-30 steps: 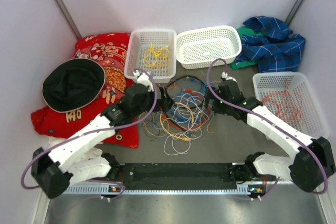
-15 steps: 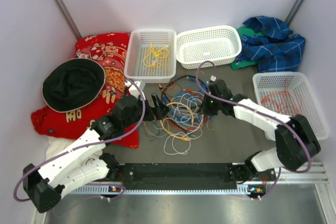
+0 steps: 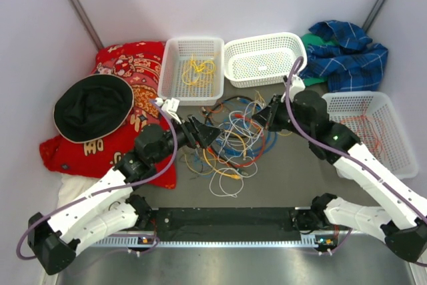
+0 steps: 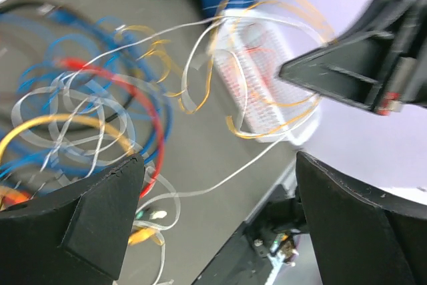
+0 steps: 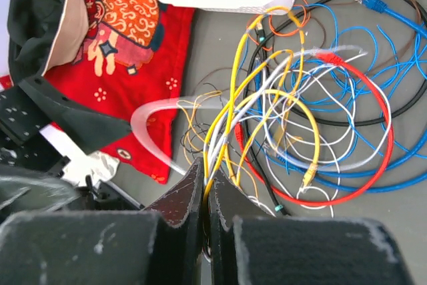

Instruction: Untangle the cables

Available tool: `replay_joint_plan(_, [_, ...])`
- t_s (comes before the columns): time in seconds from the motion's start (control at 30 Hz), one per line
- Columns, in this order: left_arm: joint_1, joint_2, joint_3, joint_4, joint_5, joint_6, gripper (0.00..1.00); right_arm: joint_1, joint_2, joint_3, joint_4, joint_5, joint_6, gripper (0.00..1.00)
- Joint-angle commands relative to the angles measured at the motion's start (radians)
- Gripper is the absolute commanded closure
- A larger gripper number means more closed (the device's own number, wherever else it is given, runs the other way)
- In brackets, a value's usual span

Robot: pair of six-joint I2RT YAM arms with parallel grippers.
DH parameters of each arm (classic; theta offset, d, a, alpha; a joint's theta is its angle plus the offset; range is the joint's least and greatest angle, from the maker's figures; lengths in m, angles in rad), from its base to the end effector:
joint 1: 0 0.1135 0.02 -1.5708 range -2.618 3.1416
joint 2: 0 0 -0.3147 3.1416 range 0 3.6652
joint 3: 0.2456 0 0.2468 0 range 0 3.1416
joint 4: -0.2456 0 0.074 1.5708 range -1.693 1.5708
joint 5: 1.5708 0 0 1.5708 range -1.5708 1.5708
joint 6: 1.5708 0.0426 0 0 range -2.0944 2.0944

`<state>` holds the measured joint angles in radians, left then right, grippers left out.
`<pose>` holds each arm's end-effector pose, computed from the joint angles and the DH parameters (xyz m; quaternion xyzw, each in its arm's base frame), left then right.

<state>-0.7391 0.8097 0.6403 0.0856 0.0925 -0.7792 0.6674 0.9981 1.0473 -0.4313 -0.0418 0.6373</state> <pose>0.1193 -0.1141 0.3504 0.0166 0.7358 -0.4901 0.4671 0.1511 0.1213 0.4062 -0.0242 0.8281 0.3536 0.4344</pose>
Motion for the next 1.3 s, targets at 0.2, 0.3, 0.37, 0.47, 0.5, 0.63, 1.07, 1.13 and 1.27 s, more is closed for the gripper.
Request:
replay_joint_plan(0.2, [-0.009, 0.147, -0.064, 0.589, 0.300, -0.054, 0.07, 0.011, -0.070, 0.020, 0.011, -0.087, 0.100, 1.00])
replay_joint_plan(0.3, [-0.025, 0.206, -0.041, 0.631, 0.316, -0.052, 0.10, 0.011, -0.078, 0.011, 0.043, -0.121, 0.108, 1.00])
replay_joint_plan(0.37, [-0.028, 0.245, -0.025, 0.634, 0.317, -0.043, 0.11, 0.011, -0.085, 0.003, 0.051, -0.136, 0.105, 1.00])
replay_joint_plan(0.47, [-0.031, 0.301, -0.021, 0.686, 0.334, -0.054, 0.13, 0.009, -0.099, -0.007, 0.051, -0.147, 0.105, 1.00])
replay_joint_plan(0.5, [-0.032, 0.315, -0.021, 0.701, 0.345, -0.060, 0.13, 0.009, -0.105, -0.009, 0.052, -0.148, 0.113, 1.00])
replay_joint_plan(0.63, [-0.066, 0.365, -0.021, 0.778, 0.355, -0.066, 0.15, 0.009, -0.119, -0.018, 0.069, -0.156, 0.139, 1.00])
replay_joint_plan(1.07, [-0.184, 0.535, 0.101, 0.852, 0.368, 0.029, 0.76, 0.009, -0.104, -0.061, 0.155, -0.218, 0.217, 1.00])
replay_joint_plan(1.13, [-0.184, 0.534, 0.105, 0.838, 0.359, 0.041, 1.00, 0.011, -0.118, -0.055, 0.131, -0.196, 0.208, 1.00])
replay_joint_plan(1.27, [-0.184, 0.459, 0.111, 0.658, 0.319, 0.098, 1.00, 0.011, -0.159, -0.001, 0.028, -0.098, 0.138, 0.40])
